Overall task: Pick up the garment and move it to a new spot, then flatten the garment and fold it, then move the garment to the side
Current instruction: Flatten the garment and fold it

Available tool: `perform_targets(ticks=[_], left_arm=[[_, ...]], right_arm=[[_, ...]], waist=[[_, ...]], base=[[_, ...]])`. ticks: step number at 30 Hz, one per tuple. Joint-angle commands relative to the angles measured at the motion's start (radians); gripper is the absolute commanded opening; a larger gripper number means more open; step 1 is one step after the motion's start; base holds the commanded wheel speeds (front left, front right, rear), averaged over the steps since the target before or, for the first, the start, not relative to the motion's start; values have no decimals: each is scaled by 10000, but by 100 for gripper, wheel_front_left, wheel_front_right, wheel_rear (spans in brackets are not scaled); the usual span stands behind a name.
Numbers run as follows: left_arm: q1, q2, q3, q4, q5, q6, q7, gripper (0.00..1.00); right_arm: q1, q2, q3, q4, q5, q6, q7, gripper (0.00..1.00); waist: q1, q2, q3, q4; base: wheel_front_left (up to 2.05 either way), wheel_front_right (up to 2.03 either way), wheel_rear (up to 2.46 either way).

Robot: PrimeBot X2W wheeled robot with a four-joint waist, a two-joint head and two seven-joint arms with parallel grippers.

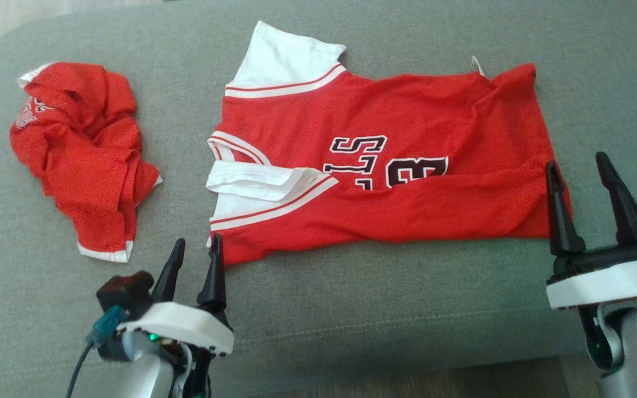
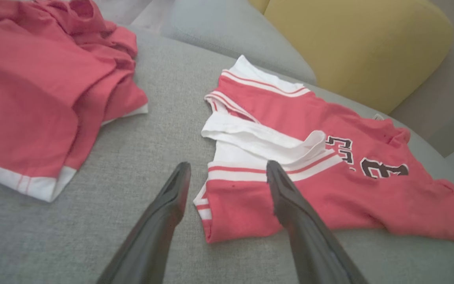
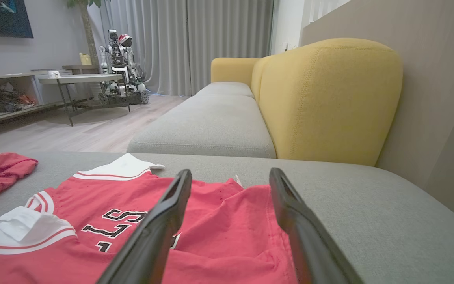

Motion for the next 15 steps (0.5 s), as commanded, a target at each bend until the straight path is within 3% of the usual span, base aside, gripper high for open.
perform_targets(ticks=[1, 4, 10, 15], left_arm=[[-537, 44, 253, -121, 6, -39, -51, 100], [-844, 44, 88, 556, -14, -15, -51, 100], [-1453, 44, -69, 1915, -31, 540, -51, 100], [-1855, 44, -276, 2846, -22, 706, -51, 100]], right_arm=[[-354, -22, 152, -383, -22, -4, -64, 100], [-390, 17, 101, -406, -16, -4, -64, 100], [-453, 74, 78, -442, -44, -4, -64, 100], [-488, 107, -6, -459, -75, -4, -64, 100]], waist=[[0, -1, 105, -69], [0, -1, 257, -155], [0, -1, 466, -338], [0, -1, 517, -448]], base=[[0, 0, 0], [0, 0, 0], [0, 0, 0], [0, 0, 0]])
